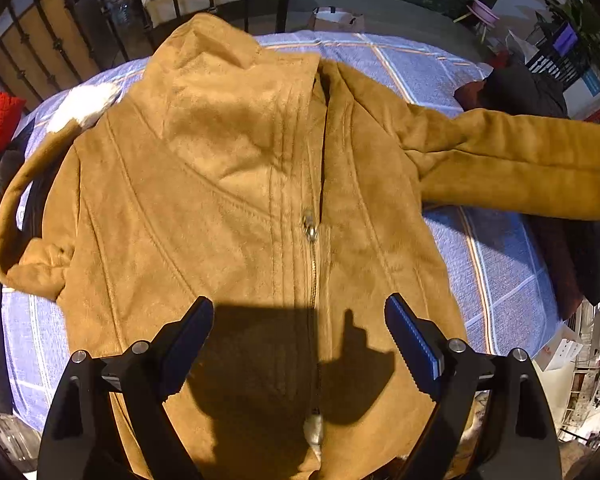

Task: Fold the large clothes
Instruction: 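Grasp the fleece sleeve cuff with the right tool and lift it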

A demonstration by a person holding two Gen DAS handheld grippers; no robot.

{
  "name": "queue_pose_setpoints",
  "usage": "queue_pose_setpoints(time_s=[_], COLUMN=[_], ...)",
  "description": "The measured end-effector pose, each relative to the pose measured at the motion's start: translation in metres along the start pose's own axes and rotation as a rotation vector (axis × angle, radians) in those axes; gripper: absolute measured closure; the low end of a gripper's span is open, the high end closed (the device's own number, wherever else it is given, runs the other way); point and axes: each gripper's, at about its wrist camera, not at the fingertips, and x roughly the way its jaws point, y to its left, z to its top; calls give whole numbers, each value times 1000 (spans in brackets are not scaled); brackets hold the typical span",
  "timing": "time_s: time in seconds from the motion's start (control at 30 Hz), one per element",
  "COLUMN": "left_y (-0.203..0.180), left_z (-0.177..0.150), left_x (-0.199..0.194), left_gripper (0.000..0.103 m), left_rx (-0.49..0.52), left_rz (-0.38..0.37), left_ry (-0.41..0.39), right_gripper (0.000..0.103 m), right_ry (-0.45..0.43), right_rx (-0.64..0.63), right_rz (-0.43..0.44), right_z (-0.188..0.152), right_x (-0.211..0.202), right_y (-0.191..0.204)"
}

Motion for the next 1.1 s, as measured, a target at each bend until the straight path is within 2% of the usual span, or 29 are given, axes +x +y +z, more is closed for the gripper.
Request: queue_pose_setpoints(time_s=[0.07, 0.2, 0.3, 0.37, 0.53, 0.67, 0.83, 0.97, 1.1], left_y=[-4, -16, -22, -23, -16, 11, 56, 85, 112], left_z=[11, 35, 42, 38, 11, -7, -16, -23, -34], left_x=[-1, 0, 12, 20, 30, 32, 18, -1, -17], left_gripper=[18, 18, 17, 17, 17, 17, 17, 17, 17], left_rx=[21, 64, 76, 76, 56, -29, -148, -207, -260], left_rz=[0, -9, -8, -16, -12, -12, 17, 64, 96], left_ry=[-21, -54, -25, 5, 55, 86, 55, 6, -26], right_gripper=[96, 96, 96, 96, 95, 95, 95, 95, 95], right_ry=[-25, 13, 77, 99, 110, 174, 306, 381, 463], right_rx=[6, 26, 130, 157, 174, 255, 284, 129, 5], right_rz=[-14, -81, -110, -110, -17, 165, 396, 483, 582], right_z=[17, 23, 13, 10, 11, 21, 27, 23, 2], right_x=[-7, 20, 51, 60, 53, 49, 57, 71, 91], right_y=[-9, -32, -58, -58, -51, -37, 23, 111, 209])
